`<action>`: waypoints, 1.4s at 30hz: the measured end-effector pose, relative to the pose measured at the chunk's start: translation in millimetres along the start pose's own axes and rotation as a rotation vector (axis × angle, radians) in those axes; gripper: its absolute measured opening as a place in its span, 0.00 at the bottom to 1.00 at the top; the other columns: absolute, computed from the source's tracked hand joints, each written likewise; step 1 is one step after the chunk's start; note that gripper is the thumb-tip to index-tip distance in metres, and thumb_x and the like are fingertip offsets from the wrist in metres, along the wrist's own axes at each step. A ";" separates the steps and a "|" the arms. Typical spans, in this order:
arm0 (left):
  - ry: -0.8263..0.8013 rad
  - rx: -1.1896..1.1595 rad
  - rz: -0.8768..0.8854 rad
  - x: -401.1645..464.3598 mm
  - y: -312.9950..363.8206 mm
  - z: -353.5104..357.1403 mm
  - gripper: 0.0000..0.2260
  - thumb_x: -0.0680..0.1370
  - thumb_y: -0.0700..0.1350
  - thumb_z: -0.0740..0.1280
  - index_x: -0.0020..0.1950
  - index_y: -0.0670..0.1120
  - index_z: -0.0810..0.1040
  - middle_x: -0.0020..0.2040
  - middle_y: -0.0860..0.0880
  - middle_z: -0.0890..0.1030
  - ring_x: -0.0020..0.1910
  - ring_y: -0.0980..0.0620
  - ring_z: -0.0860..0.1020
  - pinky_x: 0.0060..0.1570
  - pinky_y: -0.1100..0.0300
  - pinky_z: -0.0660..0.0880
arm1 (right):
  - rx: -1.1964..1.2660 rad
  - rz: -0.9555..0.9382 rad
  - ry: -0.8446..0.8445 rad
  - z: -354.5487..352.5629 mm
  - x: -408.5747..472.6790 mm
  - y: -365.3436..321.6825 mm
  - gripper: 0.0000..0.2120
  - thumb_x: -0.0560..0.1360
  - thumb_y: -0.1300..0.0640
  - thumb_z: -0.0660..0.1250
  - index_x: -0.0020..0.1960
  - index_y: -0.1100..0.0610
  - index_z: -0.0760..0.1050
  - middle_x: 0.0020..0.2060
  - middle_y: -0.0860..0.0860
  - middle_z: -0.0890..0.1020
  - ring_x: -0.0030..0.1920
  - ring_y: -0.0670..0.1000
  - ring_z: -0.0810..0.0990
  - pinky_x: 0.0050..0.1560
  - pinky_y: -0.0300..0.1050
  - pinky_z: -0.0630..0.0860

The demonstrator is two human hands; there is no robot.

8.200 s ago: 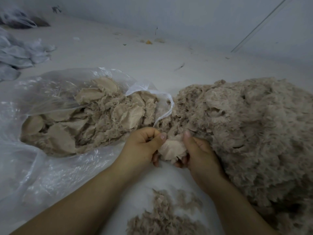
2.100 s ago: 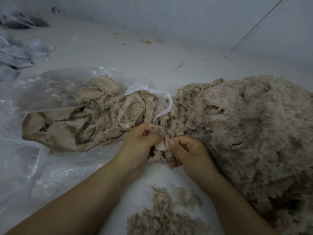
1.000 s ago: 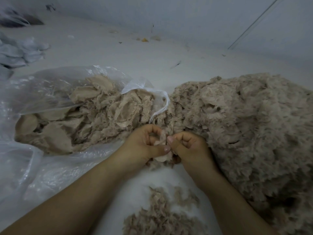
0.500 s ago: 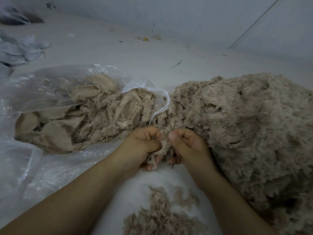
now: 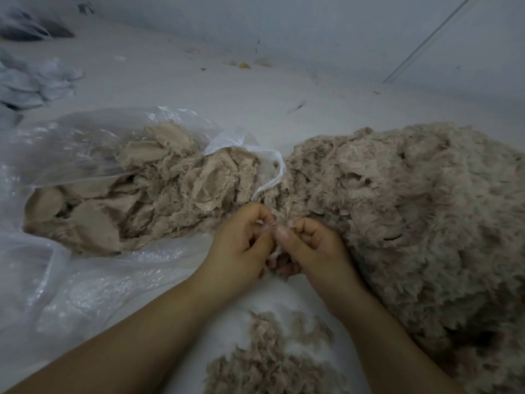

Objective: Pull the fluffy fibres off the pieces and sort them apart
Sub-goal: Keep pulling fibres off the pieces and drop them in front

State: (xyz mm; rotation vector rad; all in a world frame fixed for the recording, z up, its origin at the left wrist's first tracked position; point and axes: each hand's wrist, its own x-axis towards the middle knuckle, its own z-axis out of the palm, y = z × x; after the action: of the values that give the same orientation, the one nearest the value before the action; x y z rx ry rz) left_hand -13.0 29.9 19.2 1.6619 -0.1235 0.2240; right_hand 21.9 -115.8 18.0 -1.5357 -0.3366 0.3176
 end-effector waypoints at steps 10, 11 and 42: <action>0.144 -0.245 -0.148 6.4 -5.4 -6.7 0.07 0.82 0.40 0.61 0.44 0.40 0.72 0.28 0.45 0.77 0.22 0.51 0.72 0.20 0.62 0.69 | -0.018 0.038 0.063 0.2 2.8 3.0 0.14 0.75 0.60 0.63 0.33 0.51 0.80 0.27 0.51 0.79 0.28 0.52 0.78 0.33 0.48 0.77; 0.136 -0.241 -0.151 6.9 -5.3 -7.2 0.08 0.82 0.41 0.62 0.46 0.37 0.73 0.28 0.44 0.77 0.22 0.50 0.73 0.19 0.62 0.69 | -0.032 0.039 0.060 0.5 2.9 3.0 0.14 0.74 0.59 0.63 0.32 0.51 0.80 0.26 0.50 0.78 0.28 0.51 0.77 0.33 0.49 0.77; 0.103 -0.231 -0.040 6.4 3.0 -8.4 0.12 0.72 0.47 0.70 0.38 0.37 0.81 0.33 0.33 0.79 0.30 0.38 0.77 0.34 0.48 0.76 | 0.014 0.049 0.028 0.6 -1.5 -0.7 0.16 0.72 0.44 0.70 0.41 0.58 0.82 0.31 0.55 0.81 0.31 0.53 0.79 0.32 0.42 0.76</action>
State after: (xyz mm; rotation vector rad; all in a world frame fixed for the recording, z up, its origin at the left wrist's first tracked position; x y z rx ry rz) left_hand -8.0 38.3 24.3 1.4194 -0.0366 0.2549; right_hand 20.2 -115.9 18.7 -1.5348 -0.2740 0.3360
